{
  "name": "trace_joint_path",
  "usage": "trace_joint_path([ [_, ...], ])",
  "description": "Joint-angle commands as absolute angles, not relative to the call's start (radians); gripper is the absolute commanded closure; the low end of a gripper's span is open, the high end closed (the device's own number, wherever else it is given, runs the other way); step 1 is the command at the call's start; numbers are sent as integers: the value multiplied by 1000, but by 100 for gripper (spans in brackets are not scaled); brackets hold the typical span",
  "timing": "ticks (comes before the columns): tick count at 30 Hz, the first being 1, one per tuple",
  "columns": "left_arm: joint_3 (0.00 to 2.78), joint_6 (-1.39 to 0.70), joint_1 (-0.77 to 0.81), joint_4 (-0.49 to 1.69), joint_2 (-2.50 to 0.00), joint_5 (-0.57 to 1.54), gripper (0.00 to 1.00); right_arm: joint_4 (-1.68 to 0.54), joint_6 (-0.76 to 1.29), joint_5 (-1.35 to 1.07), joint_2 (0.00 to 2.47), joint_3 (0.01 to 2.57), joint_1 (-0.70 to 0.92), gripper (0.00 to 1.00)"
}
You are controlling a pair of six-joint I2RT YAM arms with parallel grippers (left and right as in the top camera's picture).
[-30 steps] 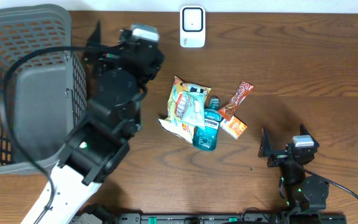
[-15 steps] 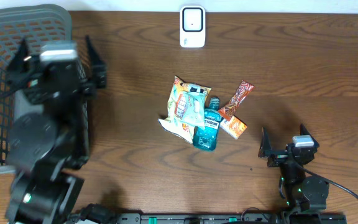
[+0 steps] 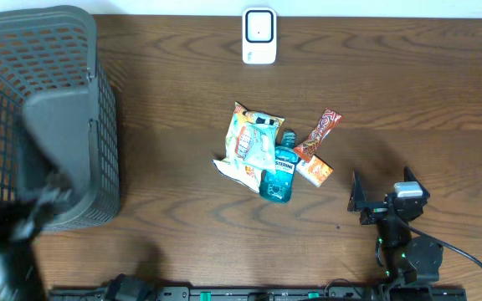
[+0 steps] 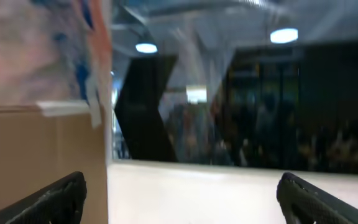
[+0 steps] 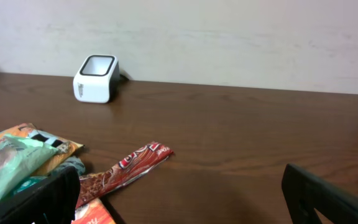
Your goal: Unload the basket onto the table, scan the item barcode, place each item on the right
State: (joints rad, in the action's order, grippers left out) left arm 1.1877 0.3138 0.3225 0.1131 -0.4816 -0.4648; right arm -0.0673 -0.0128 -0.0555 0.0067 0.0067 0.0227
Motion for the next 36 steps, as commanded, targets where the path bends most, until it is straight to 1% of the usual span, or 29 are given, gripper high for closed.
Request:
trace_joint_path([
  [1,1182,304,310,120,-398,-452,2,-71,-28,-58,7,6,21,1],
  [7,1182,257,227,134,-286,-452,2,-71,-27,-58,7,6,21,1],
  [12,1182,249,138,151,-265,-448,2,-67,-27,-59,7,6,21,1],
  [14,1182,243,91,197,-265,-415,2,-67,-23,-60,7,6,21,1],
  [17,1182,226,14,282,-262,-298,2,-67,145,-118,7,6,21,1],
  [20,1182,225,14,299,-239,-180,2,-64,437,-188,9,6,21,1],
  [23,1182,198,14,323,-204,-113,2,-55,630,-286,16,6,21,1],
  [25,1182,168,14,339,-170,-99,2,-46,667,-385,17,6,21,1],
  [31,1182,163,14,353,-58,-89,2,-46,669,-670,18,6,21,1],
  [36,1182,98,17,358,-8,-89,2,-46,681,-757,18,6,21,1],
])
